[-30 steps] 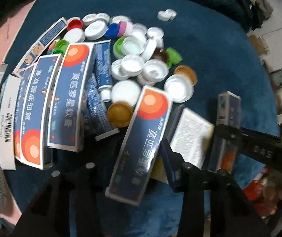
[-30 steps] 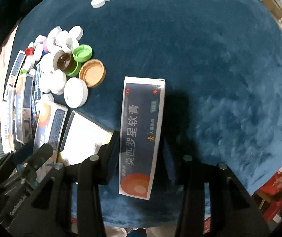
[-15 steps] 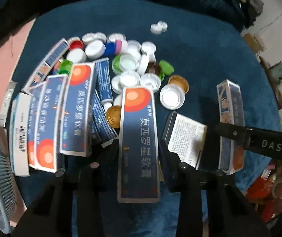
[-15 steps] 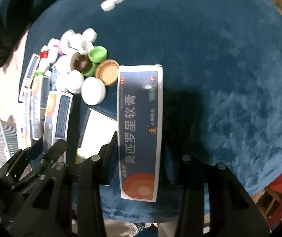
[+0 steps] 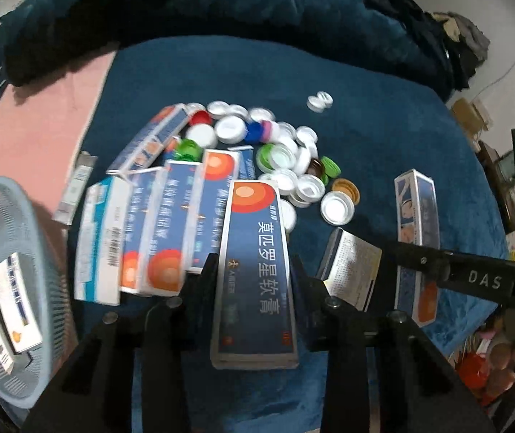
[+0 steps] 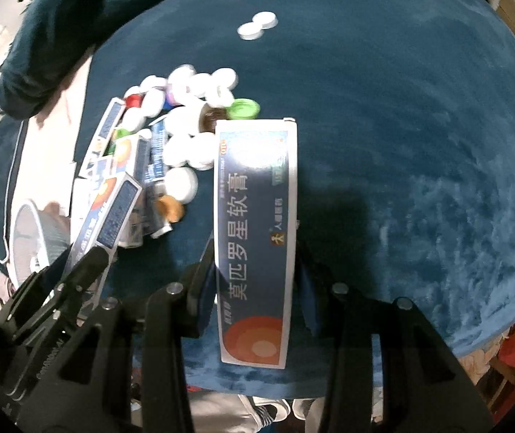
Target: Organize objects
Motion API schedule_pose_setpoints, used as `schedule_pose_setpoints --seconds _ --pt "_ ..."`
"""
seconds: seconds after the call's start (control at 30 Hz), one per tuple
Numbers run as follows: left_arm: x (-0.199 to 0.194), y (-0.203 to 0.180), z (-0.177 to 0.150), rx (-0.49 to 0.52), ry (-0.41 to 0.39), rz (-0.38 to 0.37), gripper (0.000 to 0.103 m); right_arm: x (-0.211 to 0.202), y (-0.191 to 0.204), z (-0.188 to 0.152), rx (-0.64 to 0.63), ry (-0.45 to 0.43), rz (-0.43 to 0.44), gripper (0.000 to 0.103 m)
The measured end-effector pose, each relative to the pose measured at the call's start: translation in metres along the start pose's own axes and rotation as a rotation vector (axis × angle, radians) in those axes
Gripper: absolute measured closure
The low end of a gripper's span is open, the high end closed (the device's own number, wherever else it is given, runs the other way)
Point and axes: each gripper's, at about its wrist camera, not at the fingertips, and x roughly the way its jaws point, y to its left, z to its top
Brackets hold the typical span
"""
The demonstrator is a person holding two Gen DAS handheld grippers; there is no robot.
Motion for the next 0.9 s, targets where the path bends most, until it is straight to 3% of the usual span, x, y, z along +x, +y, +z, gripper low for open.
schedule_pose_setpoints --seconds 0.37,0.67,0.9 --pt "-0.049 0.072 -0.007 -0.139 -0.11 0.046 0.065 0.013 0.079 -0.006 -0.101 0.011 0.079 0.063" --pt "-0.093 0.162 -0.035 -0.328 -0.182 0.116 0.065 0.039 0.185 -0.018 -0.222 0.055 0.193 0.063" --pt "-0.124 0.227 -0.07 -0.454 -0.213 0.22 0.065 0.053 0.274 -0.047 -0.381 0.079 0.279 0.063"
